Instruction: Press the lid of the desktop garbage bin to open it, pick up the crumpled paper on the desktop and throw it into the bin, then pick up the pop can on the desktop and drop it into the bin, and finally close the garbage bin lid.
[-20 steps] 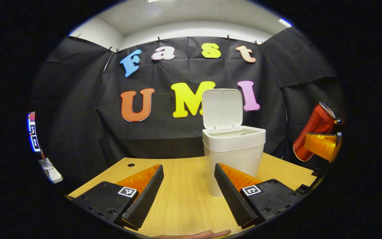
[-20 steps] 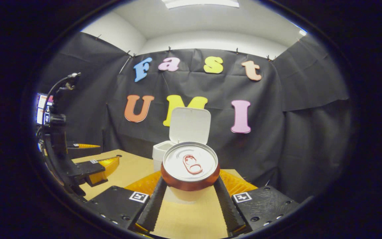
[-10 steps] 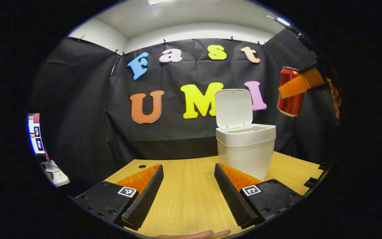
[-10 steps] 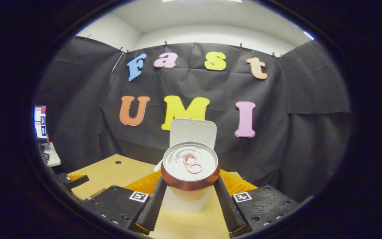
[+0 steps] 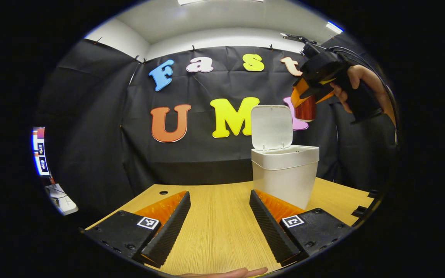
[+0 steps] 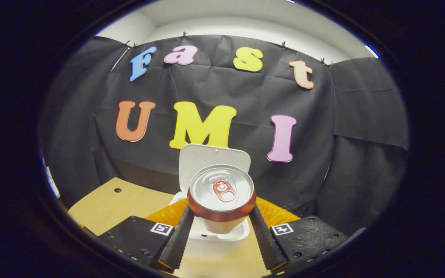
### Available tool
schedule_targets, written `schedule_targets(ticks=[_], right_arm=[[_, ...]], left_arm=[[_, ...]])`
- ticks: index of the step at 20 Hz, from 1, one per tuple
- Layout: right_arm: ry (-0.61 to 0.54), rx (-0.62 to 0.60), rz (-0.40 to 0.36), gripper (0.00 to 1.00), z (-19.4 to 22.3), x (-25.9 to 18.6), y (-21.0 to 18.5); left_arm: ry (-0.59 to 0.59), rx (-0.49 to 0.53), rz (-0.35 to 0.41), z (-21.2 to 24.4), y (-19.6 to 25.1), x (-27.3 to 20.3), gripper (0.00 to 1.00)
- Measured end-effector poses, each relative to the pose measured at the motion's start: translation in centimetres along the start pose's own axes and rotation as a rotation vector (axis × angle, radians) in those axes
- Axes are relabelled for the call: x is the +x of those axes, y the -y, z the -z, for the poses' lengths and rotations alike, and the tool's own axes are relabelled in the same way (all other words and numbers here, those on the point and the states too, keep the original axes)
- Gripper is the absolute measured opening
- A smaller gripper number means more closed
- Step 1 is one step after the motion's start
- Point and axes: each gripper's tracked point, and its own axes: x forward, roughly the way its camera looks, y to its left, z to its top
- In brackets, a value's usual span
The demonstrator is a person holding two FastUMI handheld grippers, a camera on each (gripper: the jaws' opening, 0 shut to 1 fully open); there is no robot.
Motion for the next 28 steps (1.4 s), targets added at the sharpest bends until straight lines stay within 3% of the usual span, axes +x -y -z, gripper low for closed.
schedule_targets(ticks=[9, 14, 23, 28], right_arm=[[-0.062, 0.025, 0.012, 0.79, 0.3, 7.7, -3.3], [-0.078, 0.042, 0.034, 0.77, 1.1, 9.4, -2.6], [-0.234, 0.161, -0.016, 0.78, 7.2, 13.3, -3.4], [-0.238, 0.166, -0.047, 0.81, 7.8, 13.3, -3.8]], left_arm=[[0.001, 0.013, -0.061, 0.0, -2.5, -0.1, 0.99], [-0.003, 0.008, -0.059, 0.0, -2.8, -0.5, 0.99], [-0.02, -0.032, -0.08, 0.3, -3.9, 0.0, 0.99], [-0.03, -0.037, -0.079, 0.6, -4.1, 0.3, 0.99]])
